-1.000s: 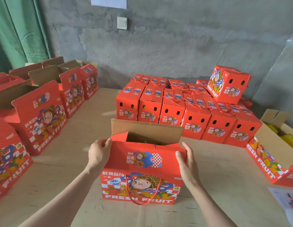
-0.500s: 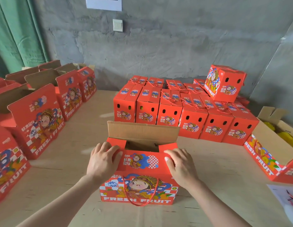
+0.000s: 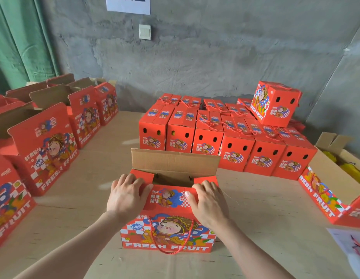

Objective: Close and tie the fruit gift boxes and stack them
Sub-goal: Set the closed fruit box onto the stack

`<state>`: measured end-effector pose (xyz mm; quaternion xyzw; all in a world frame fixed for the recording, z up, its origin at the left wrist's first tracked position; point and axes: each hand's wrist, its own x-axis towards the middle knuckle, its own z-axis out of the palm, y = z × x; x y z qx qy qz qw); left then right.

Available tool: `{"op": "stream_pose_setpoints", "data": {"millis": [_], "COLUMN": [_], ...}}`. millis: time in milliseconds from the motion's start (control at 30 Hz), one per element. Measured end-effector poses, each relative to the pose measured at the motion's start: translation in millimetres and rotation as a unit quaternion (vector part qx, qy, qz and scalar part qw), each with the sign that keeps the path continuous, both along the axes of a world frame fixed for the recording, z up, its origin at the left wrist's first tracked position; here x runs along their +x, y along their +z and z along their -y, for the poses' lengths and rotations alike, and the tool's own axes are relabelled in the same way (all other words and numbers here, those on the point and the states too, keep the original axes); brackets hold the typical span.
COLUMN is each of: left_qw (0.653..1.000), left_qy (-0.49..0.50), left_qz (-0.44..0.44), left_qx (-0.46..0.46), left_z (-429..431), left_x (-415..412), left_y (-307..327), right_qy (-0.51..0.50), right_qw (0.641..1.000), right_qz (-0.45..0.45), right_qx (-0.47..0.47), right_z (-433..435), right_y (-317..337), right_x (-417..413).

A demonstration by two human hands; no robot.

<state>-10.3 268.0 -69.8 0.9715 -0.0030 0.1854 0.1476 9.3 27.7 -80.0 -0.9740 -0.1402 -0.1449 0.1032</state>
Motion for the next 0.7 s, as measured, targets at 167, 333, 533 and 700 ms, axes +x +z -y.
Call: {"op": "stream_pose_setpoints", "data": {"millis": [167,333,533,700], "left_qw": [1.000,0.997,0.992,0.991], "left_qy": [-0.014,-0.039,-0.097,-0.106], "left_qz": [0.002,0.006,0.047,0.059], "left_qx": [0.012,0.065,0.059,0.050], "left_z": [-1,-3,-5,-4], "left_x": [2,2,0,-12], "left_y": [-1,-2,0,-11], "right_qy": [0.021,0.023,0.055,0.063], "right_qw": [1.000,1.000,0.998,0.998], "right_qz": [0.001,-0.011,-0.020,-0.007], "right_qx": [0.020,0.001,-0.007,-0.007], "right_z": [3,3,6,6], "right_y": [1,1,2,-1], "right_x": [-1,0,-6,-12]}}
